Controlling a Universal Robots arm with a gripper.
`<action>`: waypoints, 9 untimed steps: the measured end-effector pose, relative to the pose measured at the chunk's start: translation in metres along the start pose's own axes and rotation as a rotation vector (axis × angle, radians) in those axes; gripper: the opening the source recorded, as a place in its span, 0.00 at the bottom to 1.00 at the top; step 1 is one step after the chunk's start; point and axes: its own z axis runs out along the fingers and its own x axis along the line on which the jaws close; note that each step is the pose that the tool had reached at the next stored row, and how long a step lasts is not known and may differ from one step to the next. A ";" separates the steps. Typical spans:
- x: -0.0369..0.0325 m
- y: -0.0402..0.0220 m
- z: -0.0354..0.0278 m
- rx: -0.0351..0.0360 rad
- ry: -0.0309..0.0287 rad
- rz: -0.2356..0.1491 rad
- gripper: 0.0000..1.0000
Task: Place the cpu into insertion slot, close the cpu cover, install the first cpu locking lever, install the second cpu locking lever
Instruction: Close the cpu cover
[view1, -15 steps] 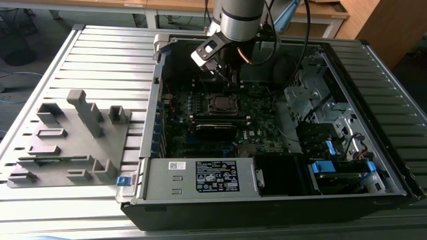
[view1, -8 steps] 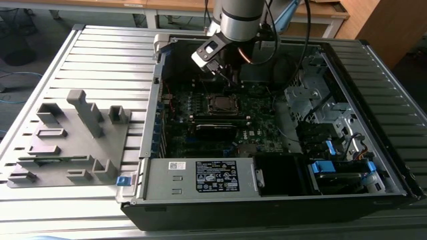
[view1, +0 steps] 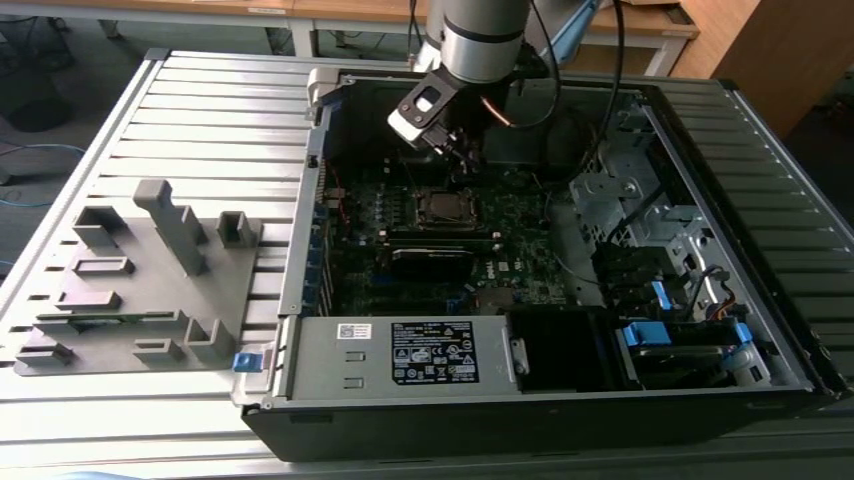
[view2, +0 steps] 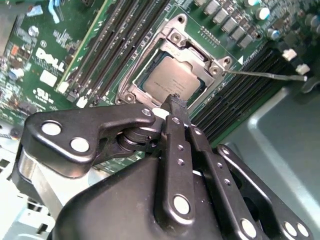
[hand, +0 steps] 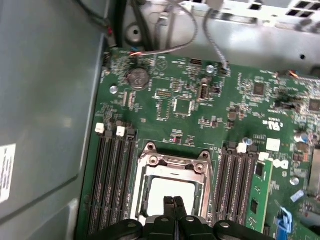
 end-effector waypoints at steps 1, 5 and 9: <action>0.0000 0.0000 0.0000 0.0002 0.0002 -0.019 0.11; -0.0001 0.0000 0.0002 0.0010 0.0012 -0.091 0.11; 0.0000 0.0000 0.0006 0.0016 0.0024 -0.164 0.11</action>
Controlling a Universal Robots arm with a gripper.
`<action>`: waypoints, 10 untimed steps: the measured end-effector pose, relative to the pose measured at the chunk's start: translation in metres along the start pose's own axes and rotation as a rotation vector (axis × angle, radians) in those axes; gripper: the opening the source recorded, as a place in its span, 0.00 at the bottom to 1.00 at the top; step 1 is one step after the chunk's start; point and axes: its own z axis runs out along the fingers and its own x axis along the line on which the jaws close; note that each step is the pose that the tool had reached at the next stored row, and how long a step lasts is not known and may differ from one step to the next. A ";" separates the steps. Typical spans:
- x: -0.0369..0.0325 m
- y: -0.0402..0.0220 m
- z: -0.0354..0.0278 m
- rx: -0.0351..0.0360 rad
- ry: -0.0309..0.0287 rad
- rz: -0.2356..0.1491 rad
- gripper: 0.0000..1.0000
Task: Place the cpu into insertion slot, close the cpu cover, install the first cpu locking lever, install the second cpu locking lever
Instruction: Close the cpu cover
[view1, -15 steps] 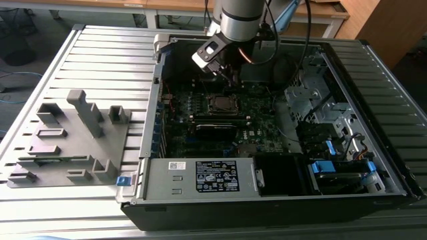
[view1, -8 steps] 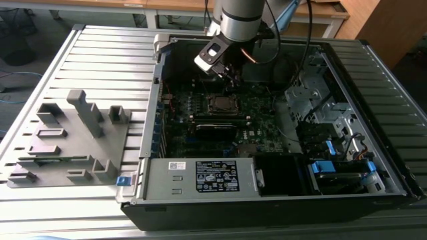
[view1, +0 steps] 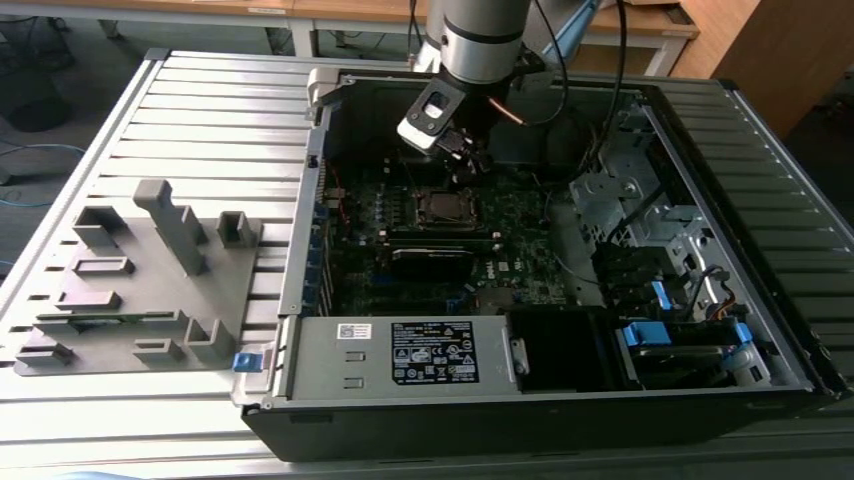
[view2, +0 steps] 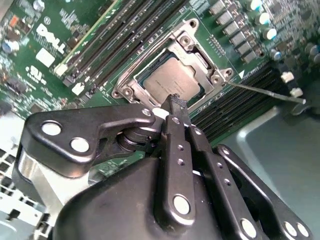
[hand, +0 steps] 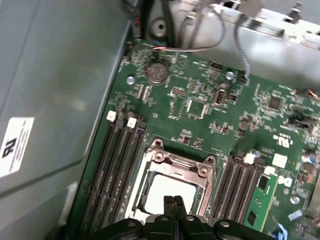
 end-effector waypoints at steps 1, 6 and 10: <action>0.0000 0.0000 0.0000 0.0002 0.0002 -0.018 0.11; 0.0000 0.0000 0.0004 0.0011 0.0016 -0.110 0.11; 0.0000 0.0000 0.0007 0.0018 0.0026 -0.182 0.11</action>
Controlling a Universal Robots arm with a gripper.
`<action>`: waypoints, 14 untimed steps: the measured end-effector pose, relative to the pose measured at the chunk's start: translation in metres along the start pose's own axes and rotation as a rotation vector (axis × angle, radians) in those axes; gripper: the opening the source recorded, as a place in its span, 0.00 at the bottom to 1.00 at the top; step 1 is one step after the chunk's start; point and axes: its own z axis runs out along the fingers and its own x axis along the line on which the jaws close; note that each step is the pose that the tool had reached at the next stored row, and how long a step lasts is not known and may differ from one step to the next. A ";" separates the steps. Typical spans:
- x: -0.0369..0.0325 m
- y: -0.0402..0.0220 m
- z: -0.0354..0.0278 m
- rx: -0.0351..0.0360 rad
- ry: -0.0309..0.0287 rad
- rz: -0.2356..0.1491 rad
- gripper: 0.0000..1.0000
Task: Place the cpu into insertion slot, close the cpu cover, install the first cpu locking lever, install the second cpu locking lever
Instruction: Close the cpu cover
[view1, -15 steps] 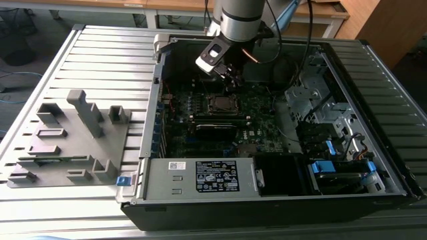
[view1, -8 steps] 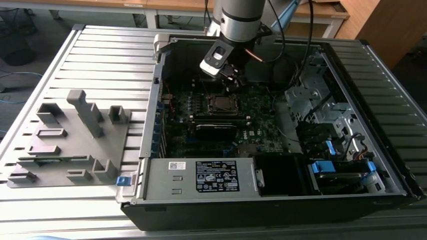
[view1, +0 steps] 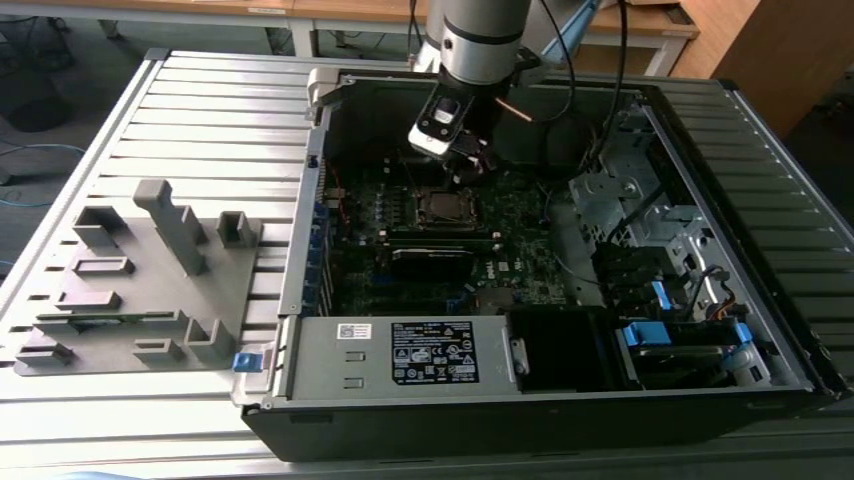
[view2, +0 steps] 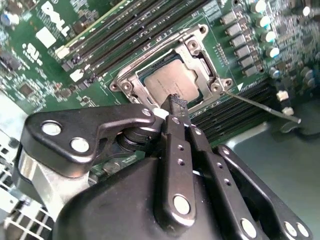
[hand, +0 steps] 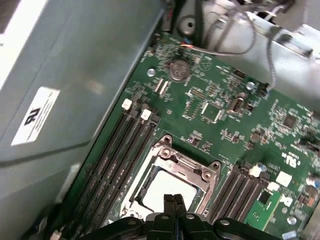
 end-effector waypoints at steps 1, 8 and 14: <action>0.0000 0.0000 0.0001 0.0002 0.0002 -0.018 0.11; 0.0000 0.0000 0.0005 0.0014 0.0021 -0.145 0.11; 0.0000 0.0000 0.0010 0.0025 0.0037 -0.256 0.11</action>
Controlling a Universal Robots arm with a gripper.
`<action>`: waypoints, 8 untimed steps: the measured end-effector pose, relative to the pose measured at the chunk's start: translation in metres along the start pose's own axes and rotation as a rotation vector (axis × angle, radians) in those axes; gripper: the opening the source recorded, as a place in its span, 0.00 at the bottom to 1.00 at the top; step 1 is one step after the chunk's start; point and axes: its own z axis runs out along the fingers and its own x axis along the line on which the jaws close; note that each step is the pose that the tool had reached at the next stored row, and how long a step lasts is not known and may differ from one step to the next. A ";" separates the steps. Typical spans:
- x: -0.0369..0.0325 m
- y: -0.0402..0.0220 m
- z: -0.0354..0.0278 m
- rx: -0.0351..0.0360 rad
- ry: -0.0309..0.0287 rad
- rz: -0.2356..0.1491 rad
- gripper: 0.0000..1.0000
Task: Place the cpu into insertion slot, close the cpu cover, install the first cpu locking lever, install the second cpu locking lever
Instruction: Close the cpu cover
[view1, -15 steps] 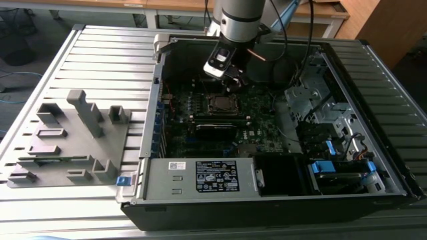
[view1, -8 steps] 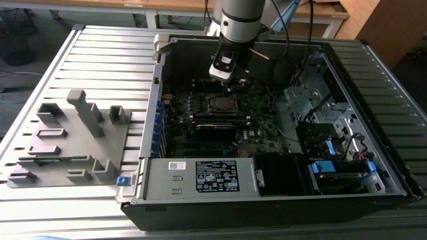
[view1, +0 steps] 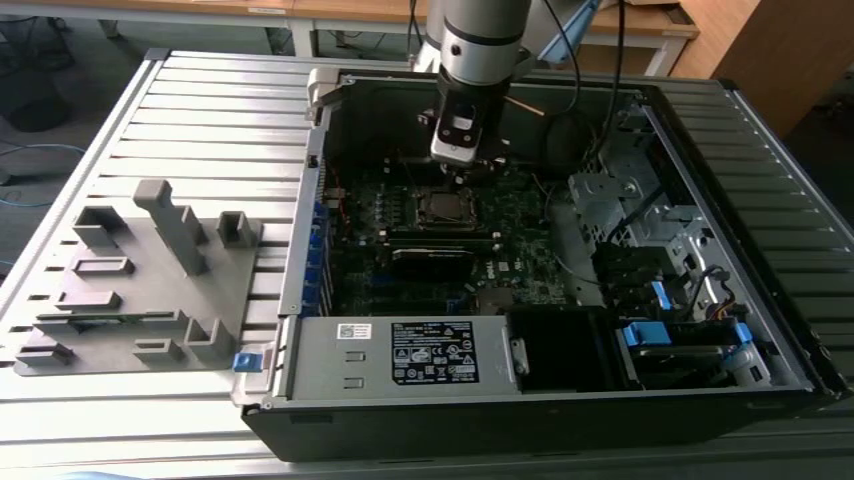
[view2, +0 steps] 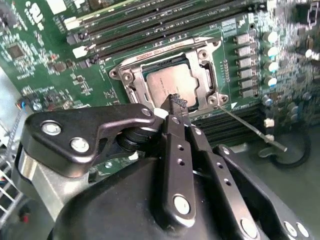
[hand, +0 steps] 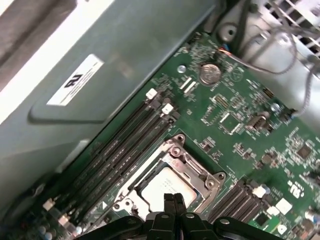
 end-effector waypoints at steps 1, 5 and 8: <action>0.0000 0.0000 0.0001 0.0002 0.0003 -0.018 0.11; 0.0000 0.0000 0.0004 0.0009 0.0014 -0.092 0.11; 0.0000 0.0000 0.0006 0.0015 0.0021 -0.145 0.11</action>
